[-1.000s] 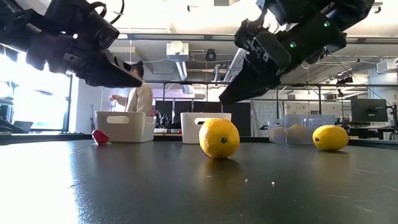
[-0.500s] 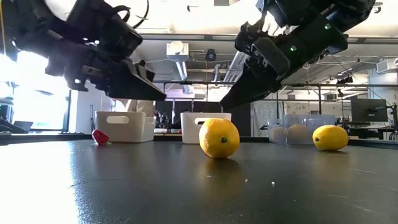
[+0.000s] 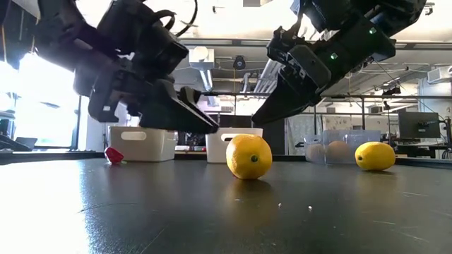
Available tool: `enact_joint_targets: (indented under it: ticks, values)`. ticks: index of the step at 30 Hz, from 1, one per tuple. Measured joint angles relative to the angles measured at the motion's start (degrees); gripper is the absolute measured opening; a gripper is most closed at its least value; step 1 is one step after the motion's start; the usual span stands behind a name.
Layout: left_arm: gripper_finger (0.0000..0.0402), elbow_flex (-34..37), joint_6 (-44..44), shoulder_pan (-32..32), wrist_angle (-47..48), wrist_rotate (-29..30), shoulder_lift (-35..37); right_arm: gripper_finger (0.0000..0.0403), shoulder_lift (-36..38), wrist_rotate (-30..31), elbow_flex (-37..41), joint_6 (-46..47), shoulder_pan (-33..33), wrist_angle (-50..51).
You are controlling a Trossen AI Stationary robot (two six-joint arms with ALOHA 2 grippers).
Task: Sort produce into baskets
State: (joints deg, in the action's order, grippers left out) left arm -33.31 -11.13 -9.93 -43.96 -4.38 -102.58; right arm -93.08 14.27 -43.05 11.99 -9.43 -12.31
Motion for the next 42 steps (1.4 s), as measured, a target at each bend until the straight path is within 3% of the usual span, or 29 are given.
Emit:
enact_joint_targets:
  ticks: [6, 11, 15, 42]
  values:
    - [0.0111, -2.7, -2.4, -0.3, 0.0, 1.0, -4.8, 0.0151, 0.0, 0.1, 0.0, 0.0, 0.0, 0.4]
    - [0.0113, -4.3, -2.7, -0.3, -0.2, 8.6, -6.8, 0.0151, 0.0, 0.3, 0.0, 0.0, 0.0, 0.5]
    - [0.0109, -4.3, -3.9, -0.2, 0.1, 9.6, -7.0, 0.0151, 0.0, 0.3, 0.0, 0.0, 0.0, 0.7]
    - [0.0022, -4.3, -8.9, 0.2, 0.0, 9.8, -7.4, 0.0151, 0.0, 0.6, 0.0, 0.0, 0.0, 0.6]
